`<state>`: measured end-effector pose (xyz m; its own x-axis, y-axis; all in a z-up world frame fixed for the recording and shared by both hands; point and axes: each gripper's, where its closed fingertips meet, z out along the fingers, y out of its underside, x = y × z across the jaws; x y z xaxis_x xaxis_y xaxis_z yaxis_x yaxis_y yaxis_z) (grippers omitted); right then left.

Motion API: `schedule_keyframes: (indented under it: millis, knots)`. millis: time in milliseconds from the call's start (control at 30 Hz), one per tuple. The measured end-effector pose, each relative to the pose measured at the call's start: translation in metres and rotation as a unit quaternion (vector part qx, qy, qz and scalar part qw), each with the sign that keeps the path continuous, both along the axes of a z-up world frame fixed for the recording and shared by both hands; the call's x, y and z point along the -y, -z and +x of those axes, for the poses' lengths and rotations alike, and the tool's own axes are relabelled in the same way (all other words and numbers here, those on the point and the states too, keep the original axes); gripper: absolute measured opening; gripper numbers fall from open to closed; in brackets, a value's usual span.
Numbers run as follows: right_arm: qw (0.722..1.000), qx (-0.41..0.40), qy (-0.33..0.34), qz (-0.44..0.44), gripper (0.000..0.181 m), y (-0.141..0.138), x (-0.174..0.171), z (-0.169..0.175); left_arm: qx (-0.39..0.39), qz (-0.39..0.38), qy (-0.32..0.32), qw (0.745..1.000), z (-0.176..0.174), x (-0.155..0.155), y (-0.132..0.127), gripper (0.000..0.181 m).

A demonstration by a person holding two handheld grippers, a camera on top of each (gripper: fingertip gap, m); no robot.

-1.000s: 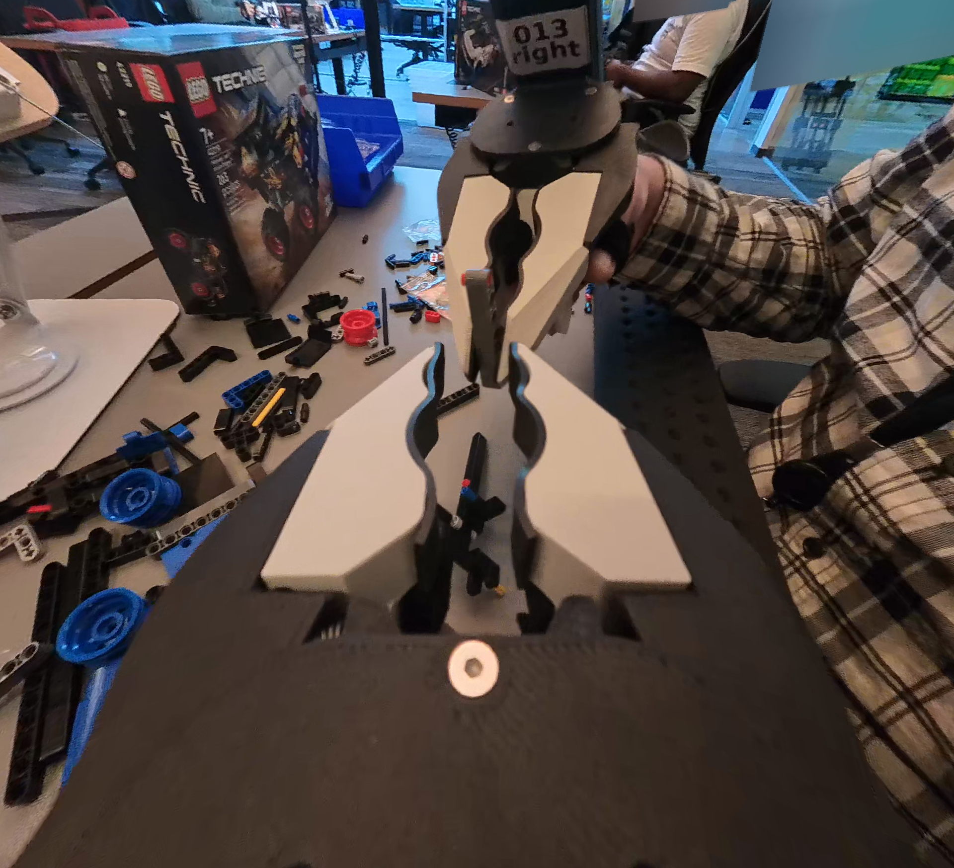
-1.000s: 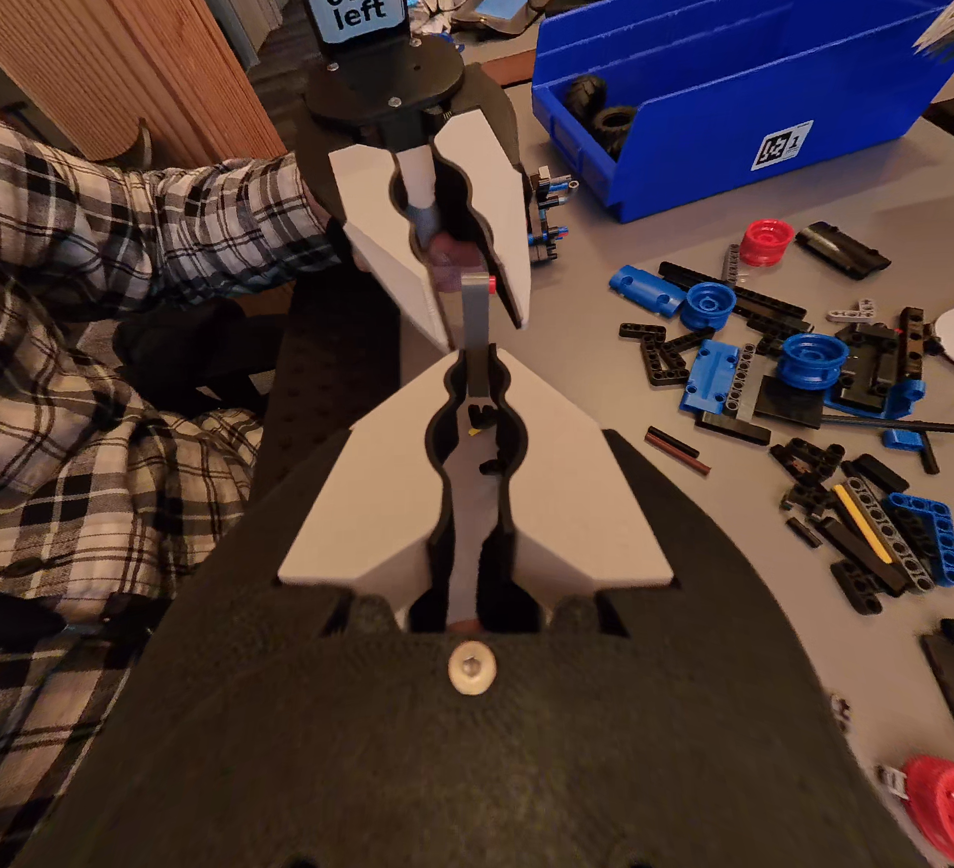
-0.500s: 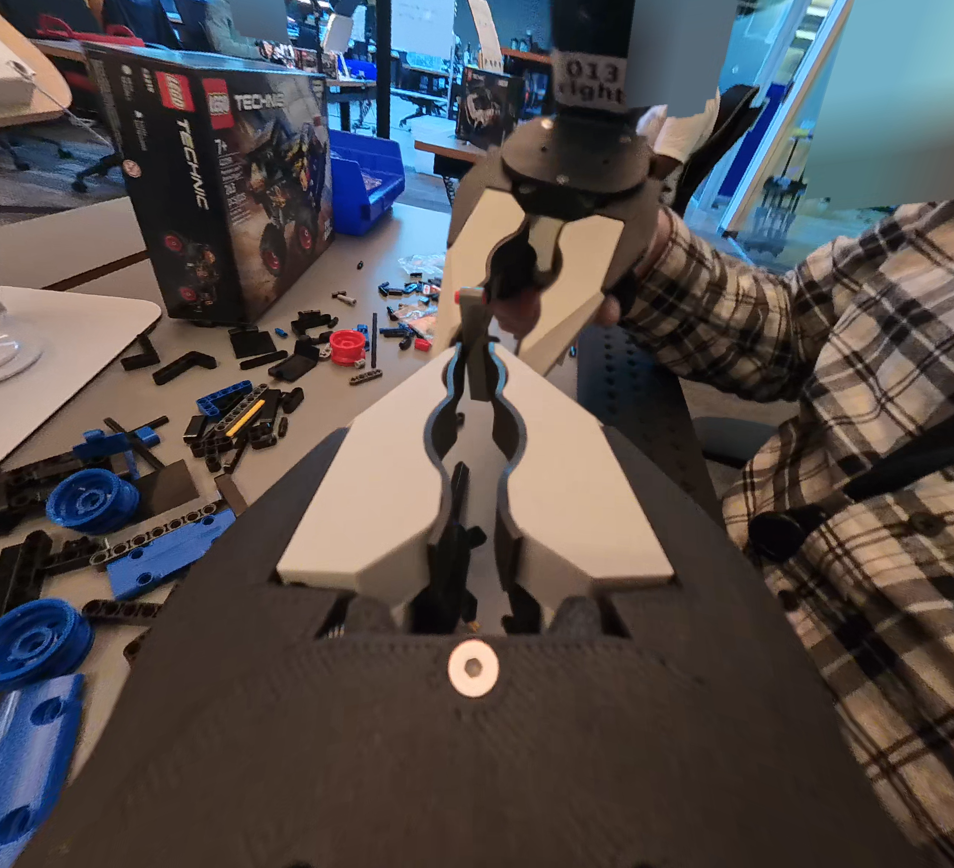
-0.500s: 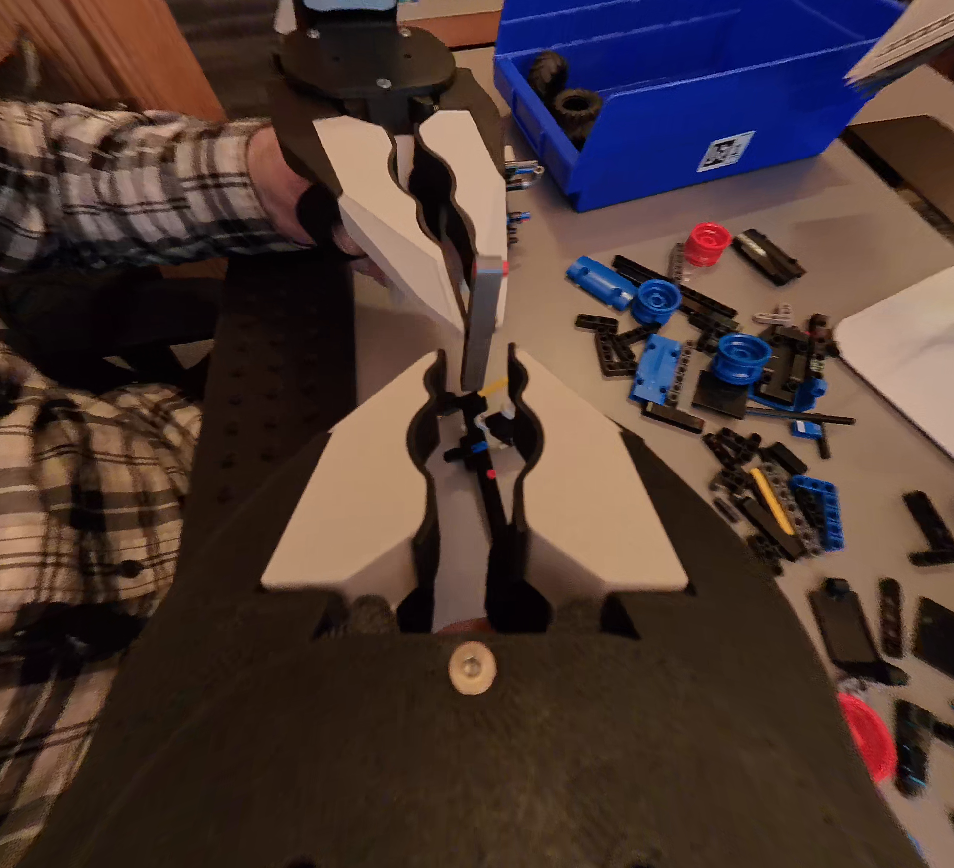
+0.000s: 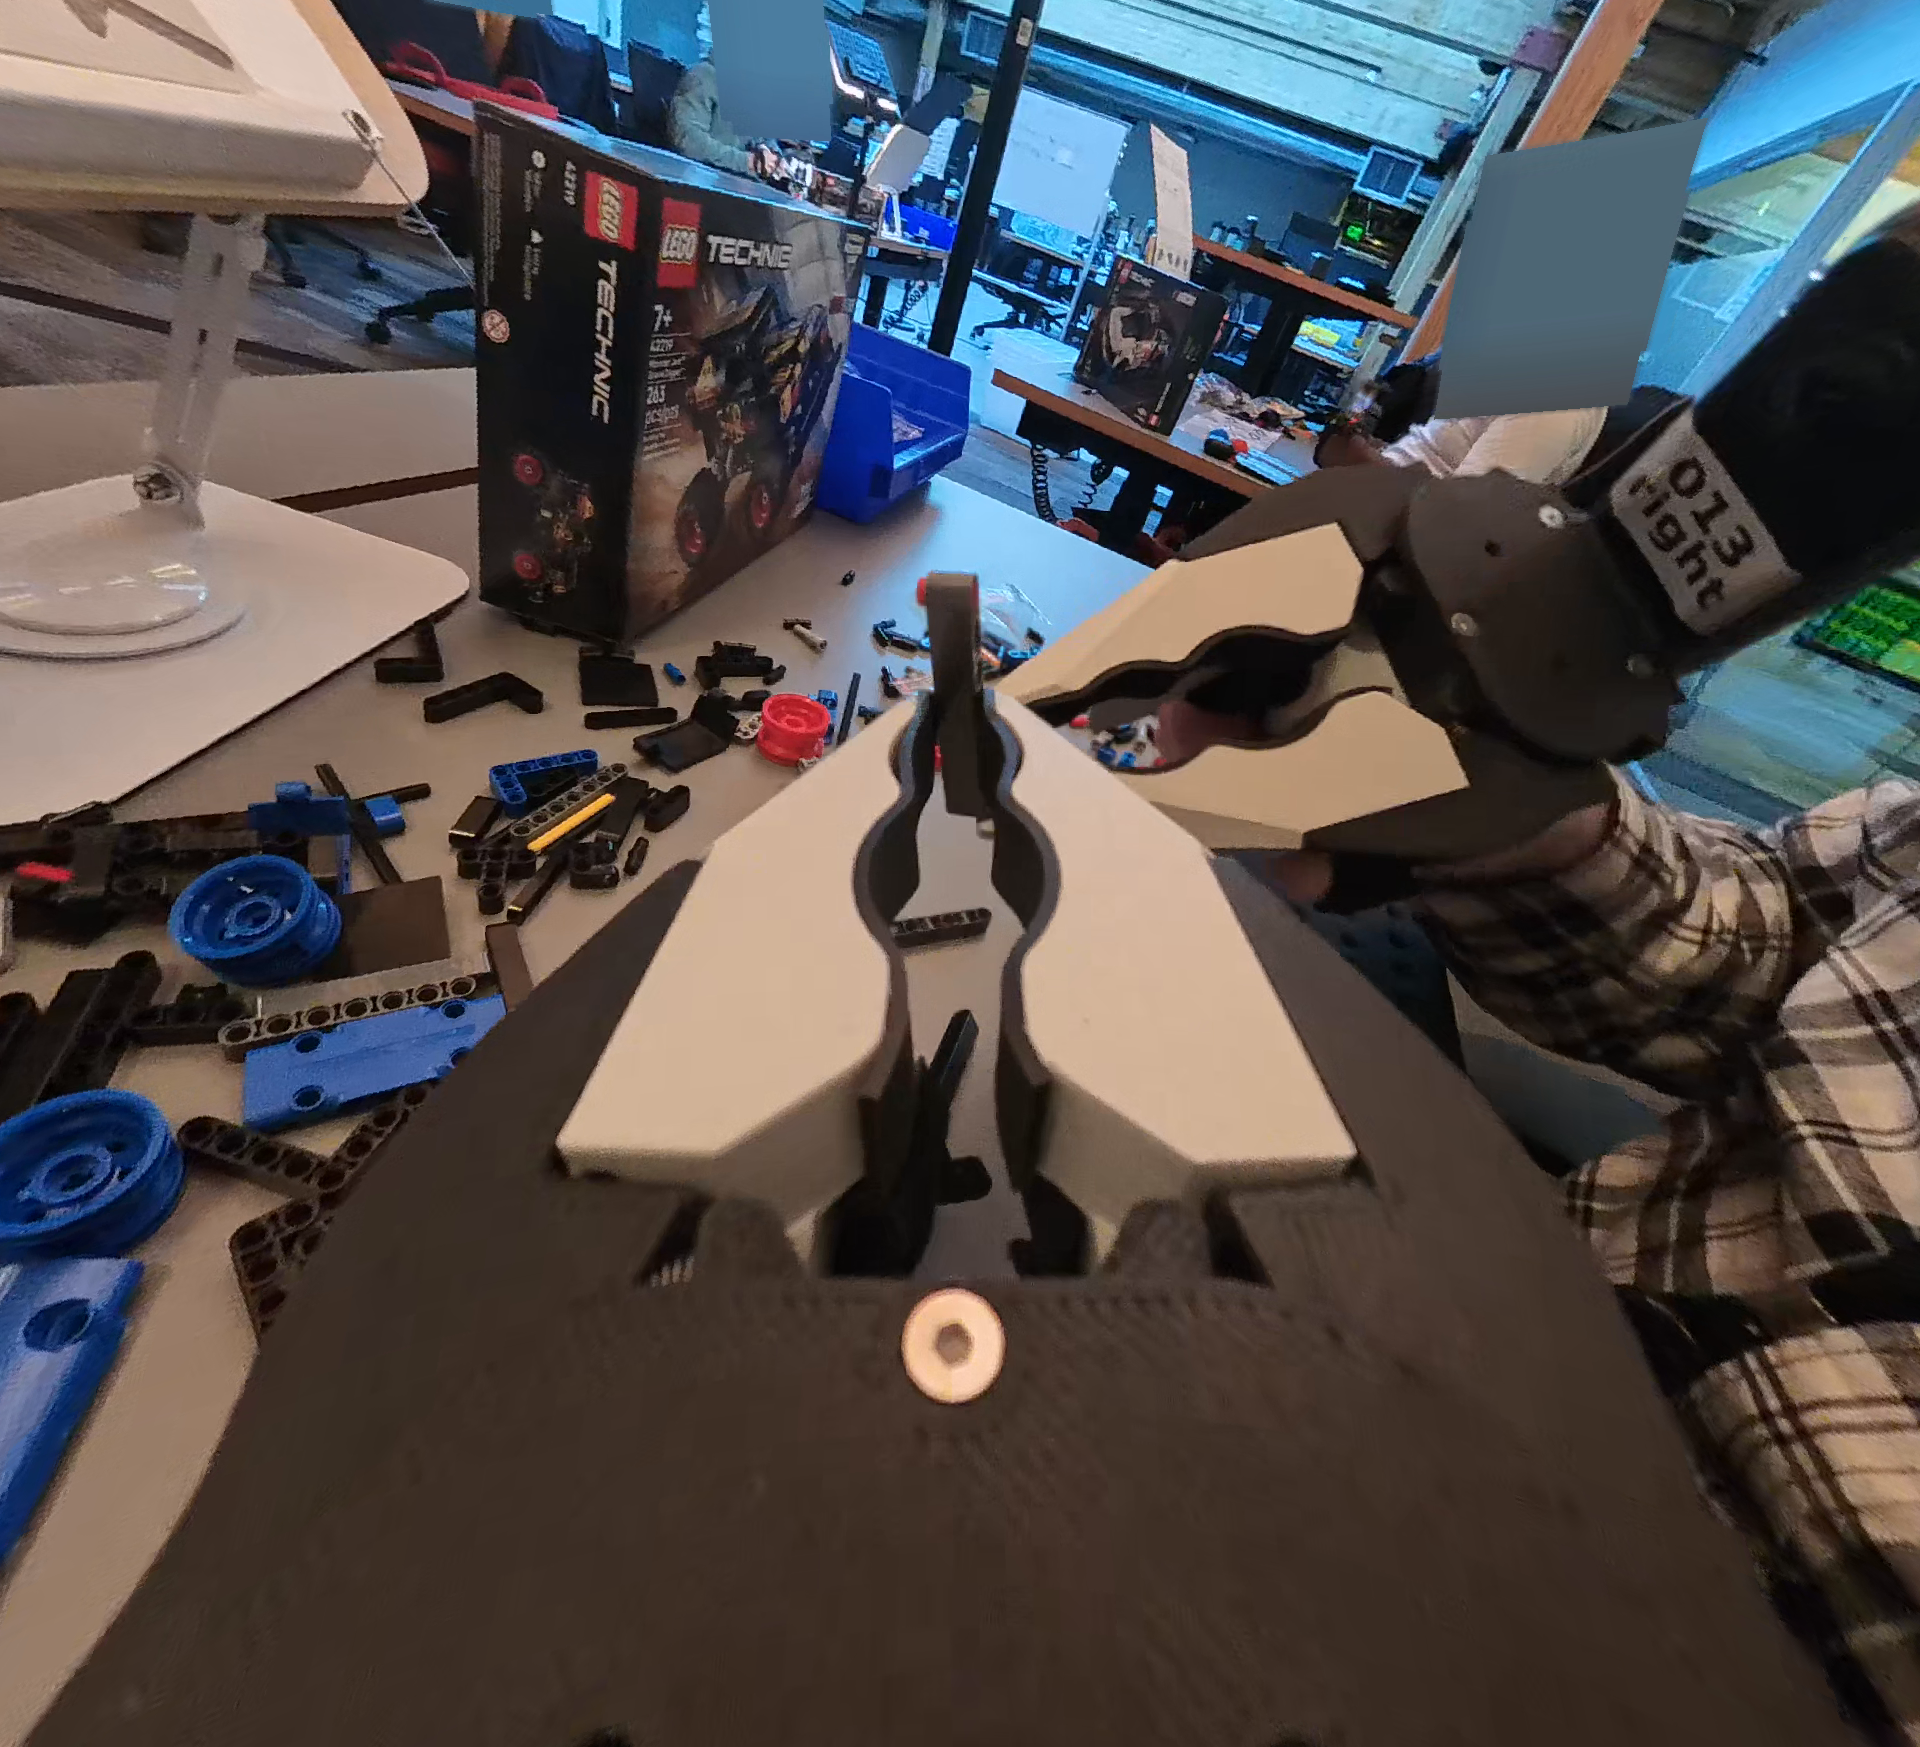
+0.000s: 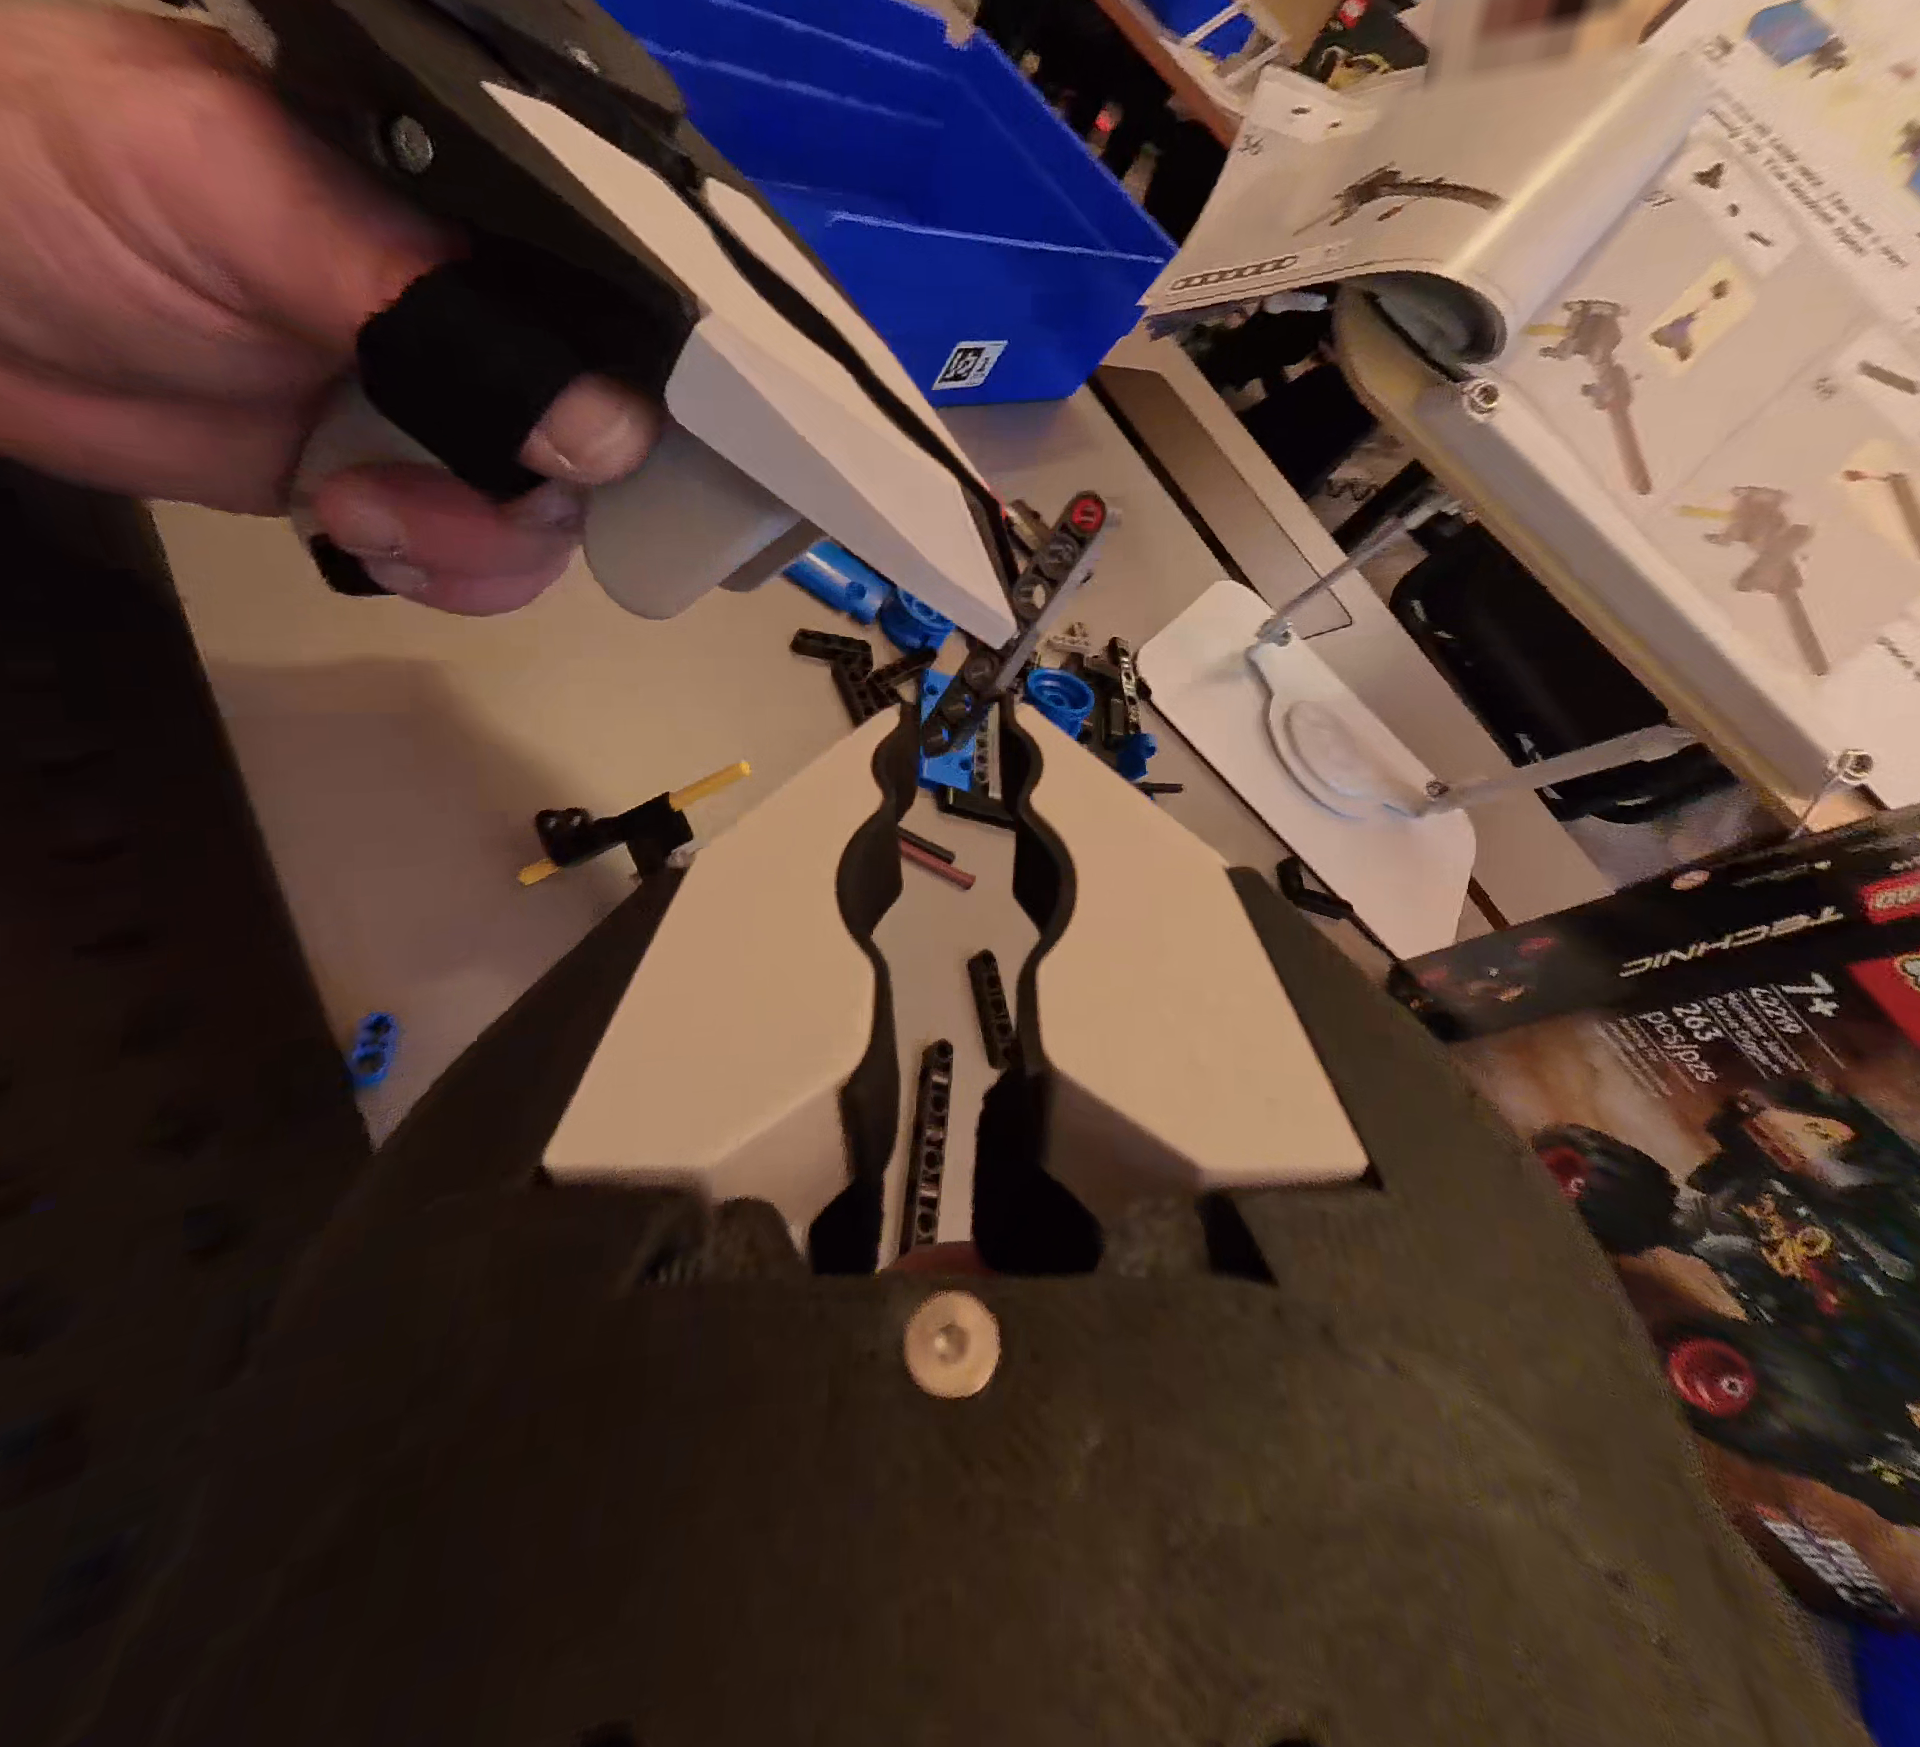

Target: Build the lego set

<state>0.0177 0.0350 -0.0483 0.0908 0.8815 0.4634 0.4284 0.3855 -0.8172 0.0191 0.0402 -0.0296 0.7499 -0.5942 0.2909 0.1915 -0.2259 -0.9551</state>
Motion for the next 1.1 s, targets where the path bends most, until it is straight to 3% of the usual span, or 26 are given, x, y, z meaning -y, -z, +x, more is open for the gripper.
schedule_keyframes:
  millis: [300,633,767,833,933,1000,1100]
  knots:
    - [0.997,-0.015,0.059,0.052,0.014,-0.003,-0.007,0.001,0.017,0.0,-0.021,1.0,0.005,-0.003,-0.003,0.006]
    - [0.997,-0.037,0.058,0.029,0.007,-0.007,-0.015,0.007,0.035,-0.003,-0.013,0.999,0.009,-0.003,-0.003,0.006]
    - [0.998,-0.047,0.044,-0.025,0.006,-0.006,-0.016,0.01,0.01,-0.001,-0.002,1.0,0.011,-0.001,-0.002,0.013]
    - [0.997,-0.048,0.045,-0.047,0.007,-0.004,-0.02,0.015,-0.027,0.001,0.007,1.0,0.008,0.004,0.001,0.024]
    - [0.99,-0.052,0.027,-0.126,0.007,0.002,-0.02,0.022,-0.111,0.006,0.077,0.991,0.009,0.026,0.013,0.048]
    - [0.984,-0.049,0.022,-0.168,0.006,0.009,-0.021,0.029,-0.202,-0.003,0.113,0.973,0.002,0.041,0.036,0.057]
    - [0.978,-0.027,0.018,-0.206,0.006,0.026,-0.018,0.037,-0.319,-0.037,0.116,0.94,-0.02,0.05,0.078,0.062]
